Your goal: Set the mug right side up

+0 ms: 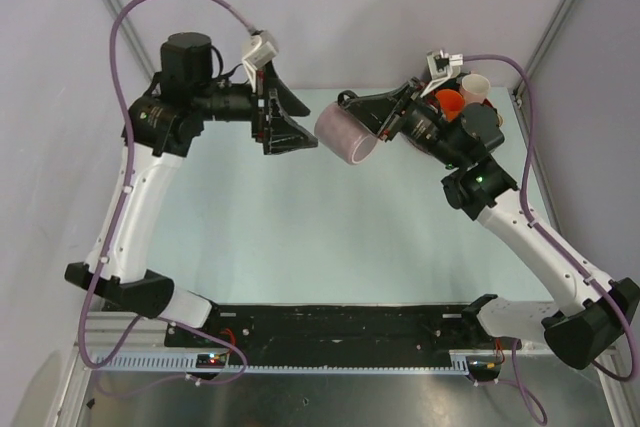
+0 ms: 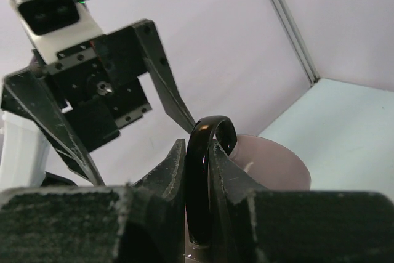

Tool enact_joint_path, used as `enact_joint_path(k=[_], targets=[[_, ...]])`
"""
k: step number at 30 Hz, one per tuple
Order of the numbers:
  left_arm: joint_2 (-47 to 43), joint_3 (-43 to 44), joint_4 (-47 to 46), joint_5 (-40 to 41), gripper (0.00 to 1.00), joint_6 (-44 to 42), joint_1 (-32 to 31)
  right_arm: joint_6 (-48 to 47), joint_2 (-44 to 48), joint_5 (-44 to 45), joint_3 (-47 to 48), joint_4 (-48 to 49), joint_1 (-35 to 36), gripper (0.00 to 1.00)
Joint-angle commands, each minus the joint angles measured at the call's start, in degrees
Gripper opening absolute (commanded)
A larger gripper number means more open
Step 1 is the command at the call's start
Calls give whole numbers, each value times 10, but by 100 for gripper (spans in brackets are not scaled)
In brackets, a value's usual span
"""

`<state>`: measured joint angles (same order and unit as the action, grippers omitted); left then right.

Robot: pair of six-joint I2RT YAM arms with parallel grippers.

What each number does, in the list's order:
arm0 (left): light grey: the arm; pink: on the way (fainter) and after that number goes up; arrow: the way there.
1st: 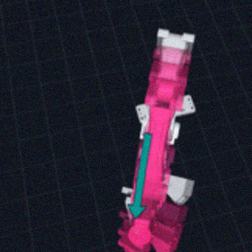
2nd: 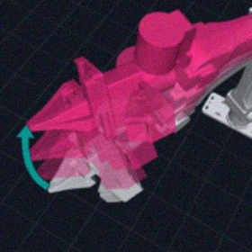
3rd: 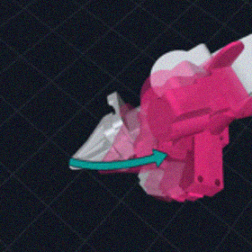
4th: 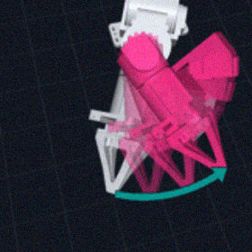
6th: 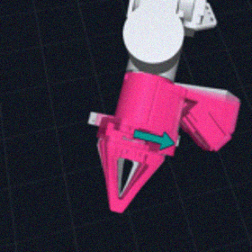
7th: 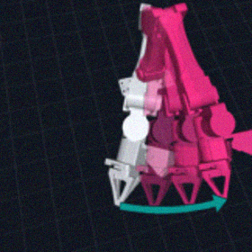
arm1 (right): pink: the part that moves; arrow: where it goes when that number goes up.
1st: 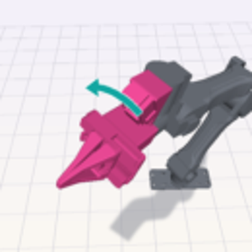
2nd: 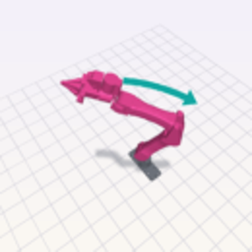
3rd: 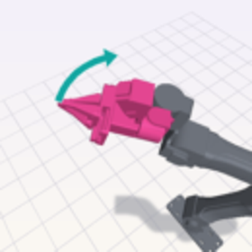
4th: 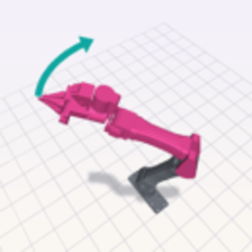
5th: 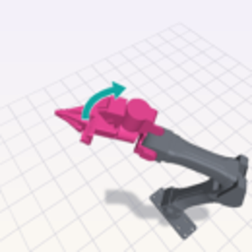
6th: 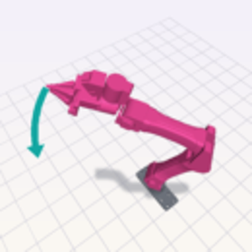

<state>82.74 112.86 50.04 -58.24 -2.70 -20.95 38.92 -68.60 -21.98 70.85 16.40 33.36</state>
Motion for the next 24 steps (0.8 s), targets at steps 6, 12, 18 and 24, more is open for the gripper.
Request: enact_joint_path(k=[6, 12, 18, 24], targets=[[46, 44, -1, -21, 84, -8, -71, -12, 4, -2, 68, 101, 21, 0], [68, 72, -7, -30, 41, -27, -88, 5, -7, -20, 69, 119, 27, 0], [56, 26, -7, 11, 1, -42, -87, -26, -8, -25, 69, 72, 15, 10], [36, -17, 72, 182, 0, -214, -76, -82, 20, -31, 69, -114, -56, 79]])
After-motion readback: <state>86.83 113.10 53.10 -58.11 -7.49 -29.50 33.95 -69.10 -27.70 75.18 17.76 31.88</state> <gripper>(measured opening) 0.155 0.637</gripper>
